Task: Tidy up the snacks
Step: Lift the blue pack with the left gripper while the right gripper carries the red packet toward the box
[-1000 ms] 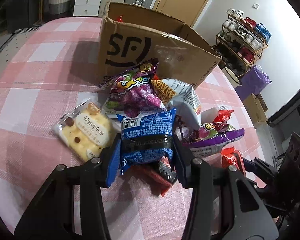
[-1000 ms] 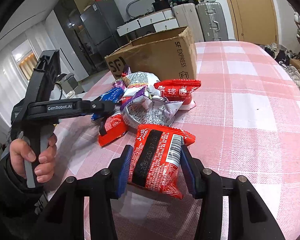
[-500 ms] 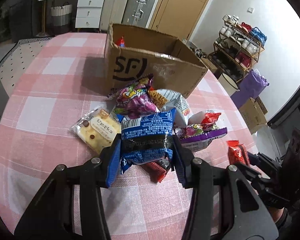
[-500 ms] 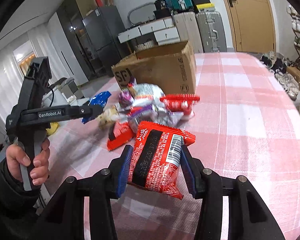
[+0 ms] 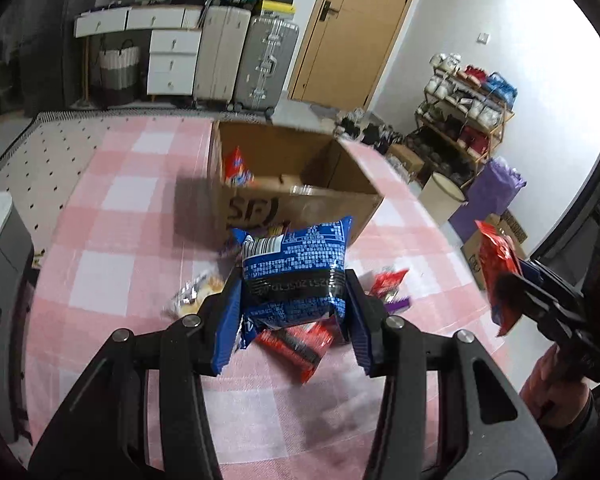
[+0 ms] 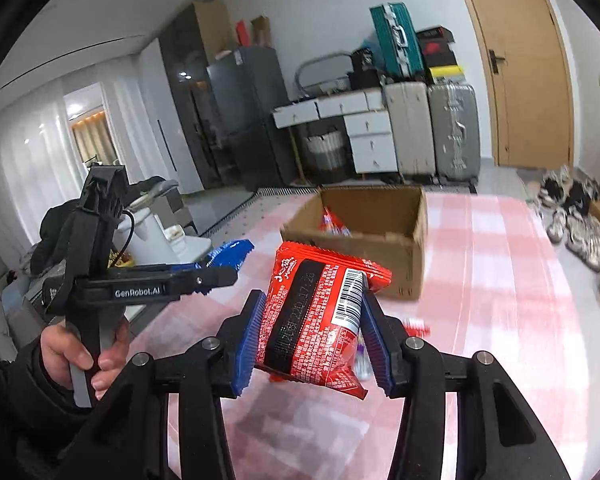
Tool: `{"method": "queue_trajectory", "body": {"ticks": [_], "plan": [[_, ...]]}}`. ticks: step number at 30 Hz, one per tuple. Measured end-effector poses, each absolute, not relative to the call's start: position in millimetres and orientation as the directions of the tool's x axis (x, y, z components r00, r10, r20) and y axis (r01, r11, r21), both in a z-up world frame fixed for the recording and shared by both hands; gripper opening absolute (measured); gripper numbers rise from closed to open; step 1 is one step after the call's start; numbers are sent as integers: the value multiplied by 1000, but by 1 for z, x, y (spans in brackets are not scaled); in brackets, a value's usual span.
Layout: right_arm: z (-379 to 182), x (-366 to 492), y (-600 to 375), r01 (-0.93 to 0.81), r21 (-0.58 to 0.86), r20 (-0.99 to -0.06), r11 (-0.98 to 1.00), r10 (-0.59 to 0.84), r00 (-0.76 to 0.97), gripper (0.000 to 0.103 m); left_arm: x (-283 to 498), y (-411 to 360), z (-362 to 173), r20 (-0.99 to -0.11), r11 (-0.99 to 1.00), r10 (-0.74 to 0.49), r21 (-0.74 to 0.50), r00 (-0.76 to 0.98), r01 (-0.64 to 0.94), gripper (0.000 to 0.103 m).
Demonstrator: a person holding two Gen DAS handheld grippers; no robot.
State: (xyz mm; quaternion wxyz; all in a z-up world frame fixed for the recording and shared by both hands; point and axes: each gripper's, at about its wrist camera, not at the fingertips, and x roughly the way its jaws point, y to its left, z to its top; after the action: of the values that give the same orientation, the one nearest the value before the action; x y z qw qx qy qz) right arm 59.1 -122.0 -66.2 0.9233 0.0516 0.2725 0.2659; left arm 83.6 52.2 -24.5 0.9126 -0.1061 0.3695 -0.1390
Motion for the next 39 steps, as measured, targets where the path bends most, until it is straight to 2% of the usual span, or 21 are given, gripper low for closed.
{"method": "queue_trajectory", "body": {"ticks": [12,18,23,29,39], "plan": [[12,88,-104,-528,162,-387,834,546,743,48,88,61,69,-561,937,-341,-267,754,225,44],[35,113,-94,-537,120,-375,835,539,754,48,105,66,106,-539,933,-351,-274,766,236,44],[44,141,-88,-538,142,-377,831,548,747,48,135,62,126,-536,917,-389,-306,749,257,44],[49,179,-81,-522,149,-391,840,535,749,48,184,54,129,-548,903,-417,-338,725,264,45],[21,269,-71,-482,147,-455,864,492,742,48,277,37,82,-619,902,-420,-363,664,232,45]]}}
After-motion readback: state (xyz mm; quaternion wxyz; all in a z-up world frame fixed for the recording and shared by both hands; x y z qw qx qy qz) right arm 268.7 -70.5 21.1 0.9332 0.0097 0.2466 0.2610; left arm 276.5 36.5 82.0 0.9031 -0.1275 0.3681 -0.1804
